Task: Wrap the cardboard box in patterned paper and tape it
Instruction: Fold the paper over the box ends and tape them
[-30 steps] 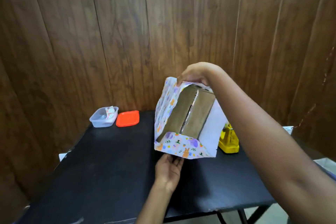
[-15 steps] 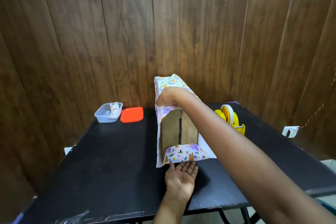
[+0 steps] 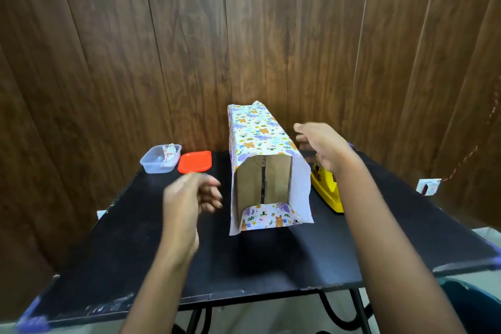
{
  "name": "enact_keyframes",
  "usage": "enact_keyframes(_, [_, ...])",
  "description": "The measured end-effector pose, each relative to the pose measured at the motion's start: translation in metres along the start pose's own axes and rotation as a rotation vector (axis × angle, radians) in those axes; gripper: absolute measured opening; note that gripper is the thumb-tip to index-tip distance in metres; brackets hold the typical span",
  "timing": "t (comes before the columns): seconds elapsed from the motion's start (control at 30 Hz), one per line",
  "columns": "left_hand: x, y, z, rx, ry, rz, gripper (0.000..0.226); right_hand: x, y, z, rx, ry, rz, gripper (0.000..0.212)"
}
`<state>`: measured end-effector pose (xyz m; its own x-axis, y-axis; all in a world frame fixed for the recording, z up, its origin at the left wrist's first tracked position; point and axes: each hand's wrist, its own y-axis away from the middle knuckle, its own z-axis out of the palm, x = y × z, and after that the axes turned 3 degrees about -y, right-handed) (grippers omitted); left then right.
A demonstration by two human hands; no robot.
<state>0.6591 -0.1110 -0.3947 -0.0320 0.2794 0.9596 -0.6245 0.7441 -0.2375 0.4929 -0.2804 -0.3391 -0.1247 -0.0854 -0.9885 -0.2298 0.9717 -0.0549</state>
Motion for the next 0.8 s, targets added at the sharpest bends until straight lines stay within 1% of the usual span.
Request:
enact_keyframes(0.03, [0.005,-0.015,0.003,0.065,-0.031,0.087,0.024,0.011,0.003,-0.005,-0.036,-0.074,0.067,0.030])
enact_keyframes(0.07, [0.007,-0.030,0.008,0.088,-0.074,0.160,0.024,0.021,0.006,-0.007,-0.098,-0.156,0.113,0.036])
enact_keyframes(0.1, [0.007,-0.041,0.014,0.056,-0.135,0.211,0.022,0.031,0.008,-0.007,-0.157,-0.232,0.131,0.040])
enact_keyframes(0.17, [0.000,-0.056,0.029,-0.123,-0.254,0.278,0.023,0.043,0.014,-0.004,-0.261,-0.342,0.130,0.041])
enact_keyframes(0.23, [-0.007,-0.060,0.042,-0.289,-0.330,0.292,0.031,0.044,0.021,0.002,-0.299,-0.371,0.112,0.038])
enact_keyframes(0.27, [-0.009,-0.061,0.046,-0.312,-0.364,0.298,0.033,0.042,0.023,0.005,-0.297,-0.349,0.097,0.037])
enact_keyframes(0.3, [-0.009,-0.064,0.047,-0.300,-0.383,0.292,0.033,0.039,0.022,0.006,-0.272,-0.299,0.080,0.037])
enact_keyframes(0.37, [0.000,-0.074,0.044,-0.245,-0.369,0.207,0.028,0.028,0.016,0.009,-0.191,-0.161,0.050,0.042])
enact_keyframes(0.43, [0.012,-0.087,0.039,-0.257,-0.402,0.154,0.022,0.015,0.008,0.012,-0.137,-0.016,0.040,0.048])
enact_keyframes(0.5, [0.020,-0.099,0.037,-0.341,-0.586,0.186,0.022,0.007,0.003,0.017,-0.137,0.070,0.033,0.048])
enact_keyframes(0.57, [0.022,-0.104,0.039,-0.462,-0.810,0.186,0.032,0.006,0.000,0.018,-0.182,0.119,-0.014,0.040])
enact_keyframes(0.6, [0.020,-0.108,0.041,-0.496,-0.948,0.211,0.041,0.008,-0.002,0.019,-0.212,0.136,-0.047,0.034])
enact_keyframes(0.63, [0.017,-0.110,0.042,-0.501,-1.061,0.256,0.048,0.012,-0.002,0.018,-0.231,0.164,-0.085,0.030])
enact_keyframes(0.67, [0.016,-0.112,0.042,-0.483,-1.133,0.307,0.052,0.016,-0.002,0.018,-0.240,0.216,-0.123,0.031])
enact_keyframes(0.73, [0.012,-0.116,0.040,-0.469,-1.187,0.383,0.054,0.023,-0.002,0.019,-0.238,0.347,-0.184,0.042])
enact_keyframes(0.8, [0.011,-0.118,0.038,-0.530,-1.276,0.444,0.054,0.020,0.000,0.020,-0.199,0.451,-0.271,0.067])
